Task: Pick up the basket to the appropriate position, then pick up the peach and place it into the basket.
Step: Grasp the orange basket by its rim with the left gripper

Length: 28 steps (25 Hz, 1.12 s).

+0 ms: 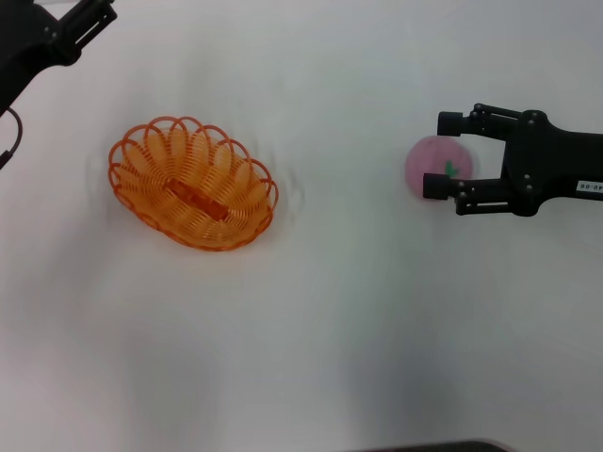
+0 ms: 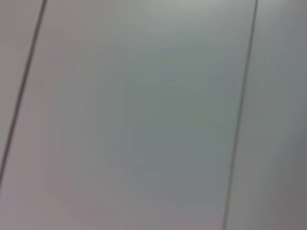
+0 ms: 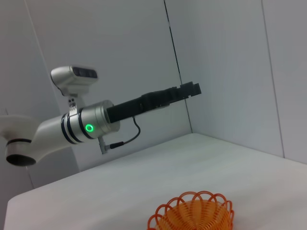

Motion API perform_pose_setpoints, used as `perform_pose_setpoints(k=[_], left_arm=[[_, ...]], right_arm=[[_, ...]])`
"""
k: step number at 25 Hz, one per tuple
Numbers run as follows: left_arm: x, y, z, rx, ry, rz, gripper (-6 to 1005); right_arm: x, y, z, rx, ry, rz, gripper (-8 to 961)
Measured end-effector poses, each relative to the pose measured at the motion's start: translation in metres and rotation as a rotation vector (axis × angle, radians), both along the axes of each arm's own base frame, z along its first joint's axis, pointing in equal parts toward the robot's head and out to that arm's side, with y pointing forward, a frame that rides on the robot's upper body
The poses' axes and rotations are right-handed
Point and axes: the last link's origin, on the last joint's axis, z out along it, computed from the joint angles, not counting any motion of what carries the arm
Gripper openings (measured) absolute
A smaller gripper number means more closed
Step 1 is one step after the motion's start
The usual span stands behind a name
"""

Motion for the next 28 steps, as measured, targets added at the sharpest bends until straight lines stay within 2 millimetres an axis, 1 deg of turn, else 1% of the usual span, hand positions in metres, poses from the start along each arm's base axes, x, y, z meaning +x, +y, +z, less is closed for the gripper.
perform_pose_setpoints(k=[6, 20, 23, 28], left_arm=[[-0.004, 0.002, -0.004, 0.008, 0.021, 0.032, 871], [-0.003, 0.003, -0.006, -0.003, 0.028, 0.027, 871], [-0.003, 0.003, -0.005, -0.013, 0.020, 0.029, 871], [0.001, 0.011, 0.002, -0.062, 0.031, 0.042, 872]], right_arm=[[0.000, 0.000, -0.001, 0.003, 0.000, 0.005, 943], [0.000, 0.000, -0.003, 0.012, 0.008, 0.010, 943], [0.000, 0.000, -0.003, 0.013, 0.008, 0.010, 943], [0.001, 0.000, -0.004, 0.013, 0.007, 0.004, 943]])
